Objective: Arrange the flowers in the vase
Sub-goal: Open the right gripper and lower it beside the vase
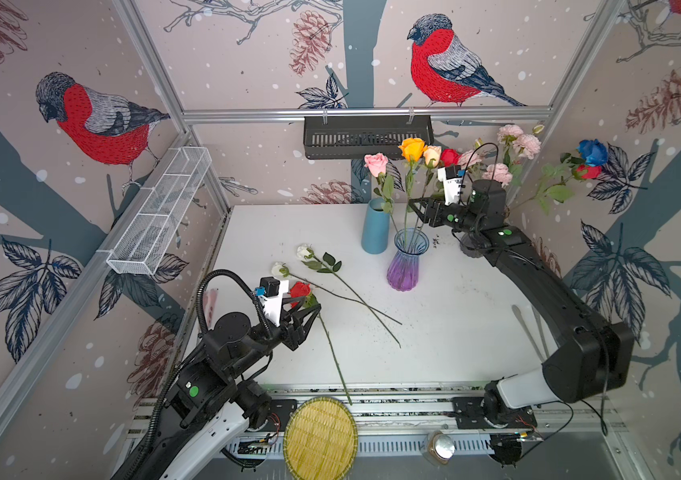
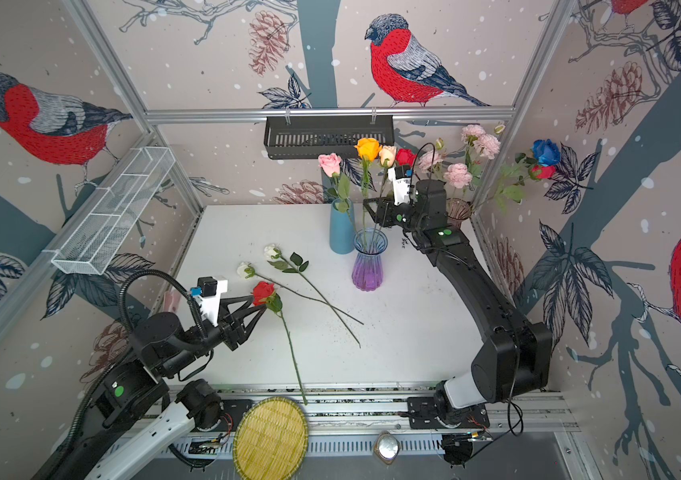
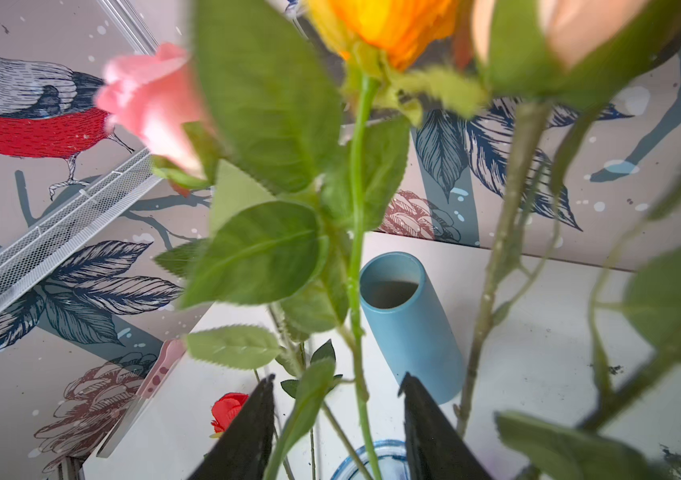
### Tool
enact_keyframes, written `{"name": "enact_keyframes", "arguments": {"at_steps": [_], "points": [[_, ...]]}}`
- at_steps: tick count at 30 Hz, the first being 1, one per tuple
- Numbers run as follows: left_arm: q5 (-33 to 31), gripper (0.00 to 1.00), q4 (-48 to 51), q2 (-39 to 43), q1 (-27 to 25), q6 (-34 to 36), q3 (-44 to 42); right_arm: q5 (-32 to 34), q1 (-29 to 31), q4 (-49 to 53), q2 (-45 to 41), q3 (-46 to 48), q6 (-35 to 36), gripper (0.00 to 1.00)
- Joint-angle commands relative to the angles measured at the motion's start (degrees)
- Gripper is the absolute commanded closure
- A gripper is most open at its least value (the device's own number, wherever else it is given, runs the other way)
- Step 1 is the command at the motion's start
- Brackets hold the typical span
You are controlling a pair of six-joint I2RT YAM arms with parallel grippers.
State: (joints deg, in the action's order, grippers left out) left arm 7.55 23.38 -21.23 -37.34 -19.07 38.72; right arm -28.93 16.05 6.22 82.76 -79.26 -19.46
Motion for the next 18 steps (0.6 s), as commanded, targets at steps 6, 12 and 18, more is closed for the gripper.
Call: {"name": "enact_keyframes", "arguments": {"at_steps": [6,12,18], "points": [[0.9,0.47,-1.0,0.7,-0.1,0.6,-0.1,6.8,0.1,5.4,-17.4,3.1,2.2,0.40],[2.6,0.47,-1.6,0.6,-0.1,0.9,-0.2,8.8,1.3,5.5,-32.2,18.9,1.6,0.19],[2.9,0.47,-1.6,0.9,-0.1,1.0,-0.3,15.5,7.8,-6.2,-45.7,42.4,-0.4,0.05]]}}
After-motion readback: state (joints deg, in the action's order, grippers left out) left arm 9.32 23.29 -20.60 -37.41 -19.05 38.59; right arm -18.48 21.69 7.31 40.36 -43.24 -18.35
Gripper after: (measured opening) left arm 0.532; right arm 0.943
